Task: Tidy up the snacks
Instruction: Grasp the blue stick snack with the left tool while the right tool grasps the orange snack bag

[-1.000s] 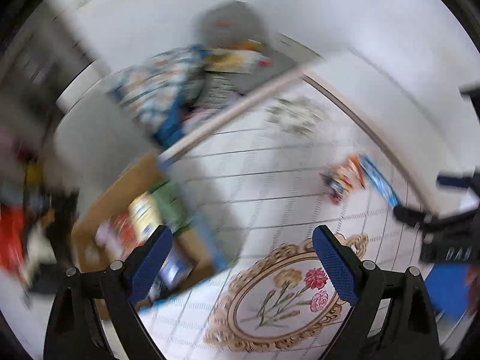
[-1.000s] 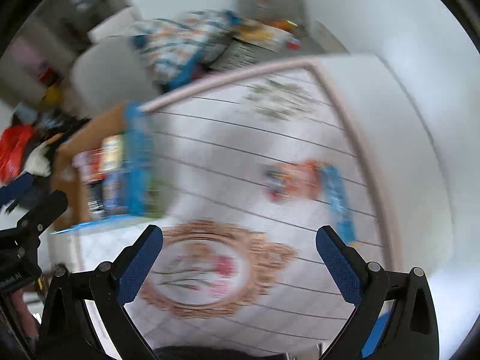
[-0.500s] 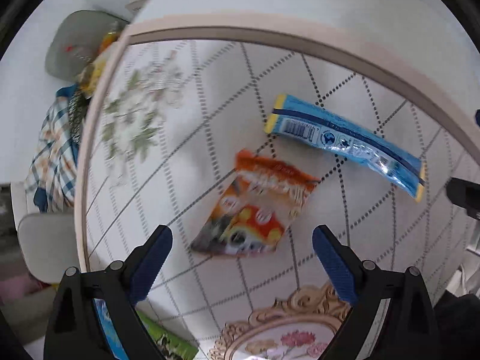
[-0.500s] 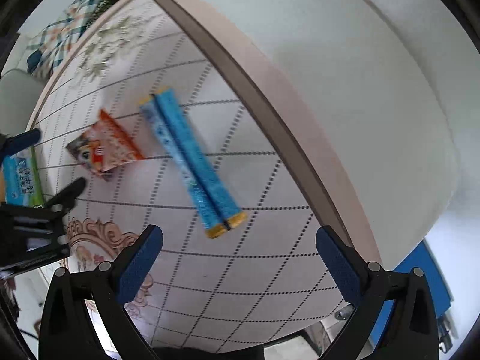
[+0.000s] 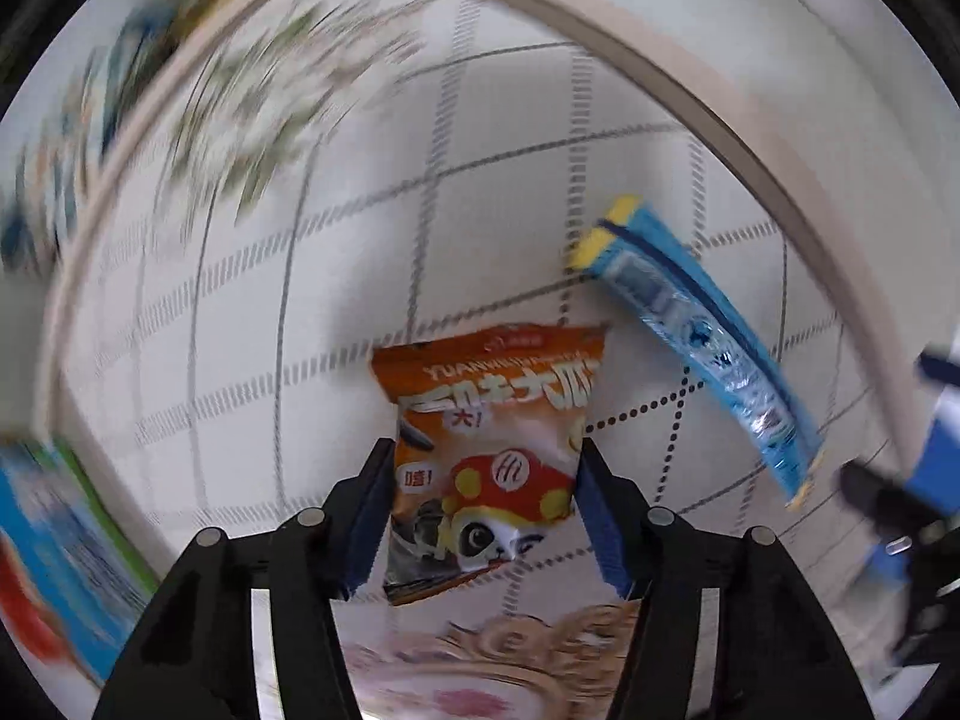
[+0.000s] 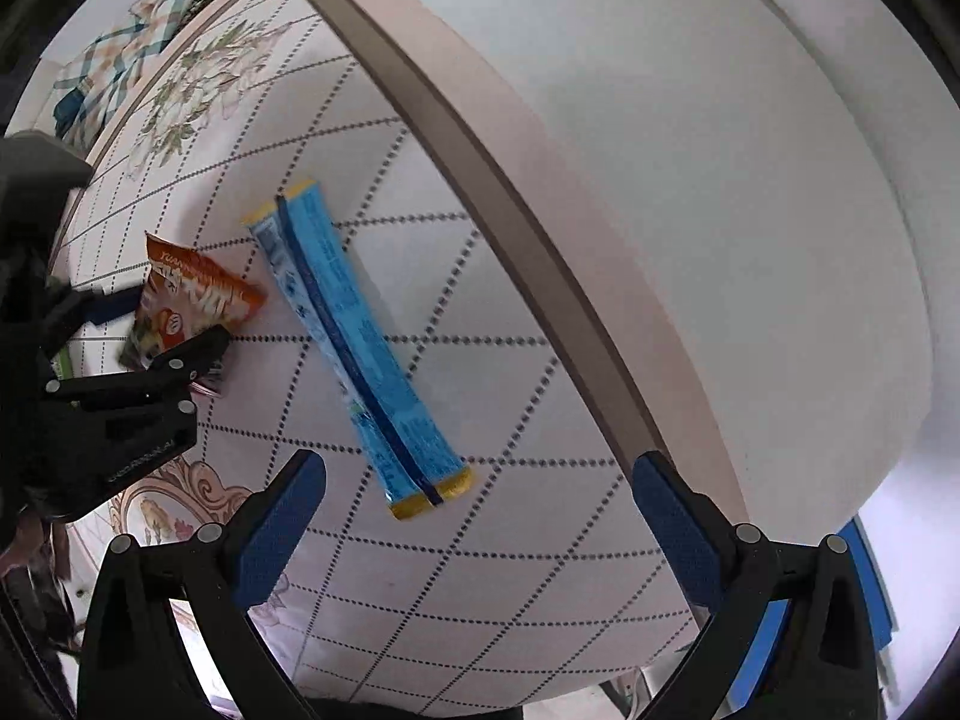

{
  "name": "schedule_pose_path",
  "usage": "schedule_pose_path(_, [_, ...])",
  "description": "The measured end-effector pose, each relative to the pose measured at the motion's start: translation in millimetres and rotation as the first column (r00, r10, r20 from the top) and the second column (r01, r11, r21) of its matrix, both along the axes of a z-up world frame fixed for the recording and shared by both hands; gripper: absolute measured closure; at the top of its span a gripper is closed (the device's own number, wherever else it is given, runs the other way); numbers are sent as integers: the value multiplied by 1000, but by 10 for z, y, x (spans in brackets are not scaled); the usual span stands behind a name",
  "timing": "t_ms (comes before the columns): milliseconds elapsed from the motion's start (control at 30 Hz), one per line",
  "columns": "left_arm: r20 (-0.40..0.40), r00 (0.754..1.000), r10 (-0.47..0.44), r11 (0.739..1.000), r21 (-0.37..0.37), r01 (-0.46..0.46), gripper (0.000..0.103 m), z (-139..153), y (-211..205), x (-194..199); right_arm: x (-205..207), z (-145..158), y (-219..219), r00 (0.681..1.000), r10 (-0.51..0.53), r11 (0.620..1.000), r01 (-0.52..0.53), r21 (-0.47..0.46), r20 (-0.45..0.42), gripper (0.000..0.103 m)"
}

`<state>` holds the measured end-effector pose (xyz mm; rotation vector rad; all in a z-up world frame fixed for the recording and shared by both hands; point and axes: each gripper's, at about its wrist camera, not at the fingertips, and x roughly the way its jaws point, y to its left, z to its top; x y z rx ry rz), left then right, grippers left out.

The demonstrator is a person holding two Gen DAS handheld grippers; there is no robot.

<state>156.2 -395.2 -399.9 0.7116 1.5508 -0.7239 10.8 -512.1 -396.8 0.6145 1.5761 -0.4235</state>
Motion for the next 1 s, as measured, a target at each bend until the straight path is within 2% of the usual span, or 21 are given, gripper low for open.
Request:
schedule_pose_path(67, [-110, 983, 145, 989, -24, -148, 48, -65, 197, 119, 126, -39, 69, 999, 31, 1000, -31, 1, 10, 0])
schedule_pose_path(133, [-194, 951, 240, 967, -38, -252, 48, -129, 355, 199, 245, -131, 150, 998, 60, 998, -60, 9, 6, 0])
schedule_pose_path(200, [-254, 913, 319, 940, -40, -339, 48, -168, 495, 266, 371, -253, 240, 996, 85, 996, -85, 24, -1, 5])
schedule_pose_path(233, [-275, 895, 351, 926, -37, -375, 48, -175, 556, 294, 433, -342, 295, 995, 100, 995, -100, 21, -23, 18])
schedule_pose_path(267, [-294, 878, 378, 913, -36, -405, 48, -172, 614, 322, 468, -396, 326, 993, 108, 994, -107, 20, -38, 43])
schedule_pose_path(300, [-315, 860, 402, 900, -38, -435, 48, -163, 667, 341, 492, -451, 361, 992, 113, 993, -112, 23, -55, 58])
schedule_pose_path(333, [-335, 840, 427, 882, -50, -469, 48, -127, 743, 356, 504, -462, 397, 992, 111, 994, -111, 7, -65, 64])
schedule_pose_path(367, [-336, 833, 440, 873, -58, -484, 48, -89, 785, 362, 515, -426, 436, 993, 105, 994, -105, 2, -52, 70])
schedule_pose_path(467, [-294, 849, 439, 873, -84, -480, 48, 76, 869, 334, 468, -358, 584, 996, 72, 996, -69, 54, -43, 79])
schedule_pose_path(533, [-241, 872, 427, 884, -93, -458, 43, 179, 898, 369, 413, -306, 723, 998, 50, 995, -47, 88, -30, 80])
schedule_pose_path(600, [-188, 884, 427, 884, -117, -452, 21, 306, 967, 340, 344, -259, 912, 1000, 21, 990, -19, 140, -14, 80])
schedule_pose_path(667, [-154, 880, 449, 869, -152, -470, 9, 428, 1078, 347, 291, -220, 1106, 1000, -2, 982, 1, 190, 2, 80])
schedule_pose_path(800, [-152, 877, 456, 866, -152, -476, 7, 460, 1293, 354, 238, -234, 1564, 999, -22, 948, 8, 318, 39, 79])
schedule_pose_path(833, [-164, 871, 463, 861, -150, -486, 7, 447, 1380, 437, 232, -258, 1648, 999, -22, 942, 7, 336, 41, 71])
schedule_pose_path(867, [-163, 869, 467, 859, -148, -490, 7, 451, 1401, 424, 249, -261, 1657, 999, -23, 941, 7, 337, 44, 58])
schedule_pose_path(933, [-123, 871, 476, 862, -127, -490, 7, 471, 1484, 334, 196, -219, 1620, 997, -35, 949, 13, 314, 64, 41])
schedule_pose_path(1000, [-89, 880, 466, 873, -116, -474, 7, 480, 1486, 206, 231, -134, 1478, 996, -35, 963, 13, 270, 76, 39])
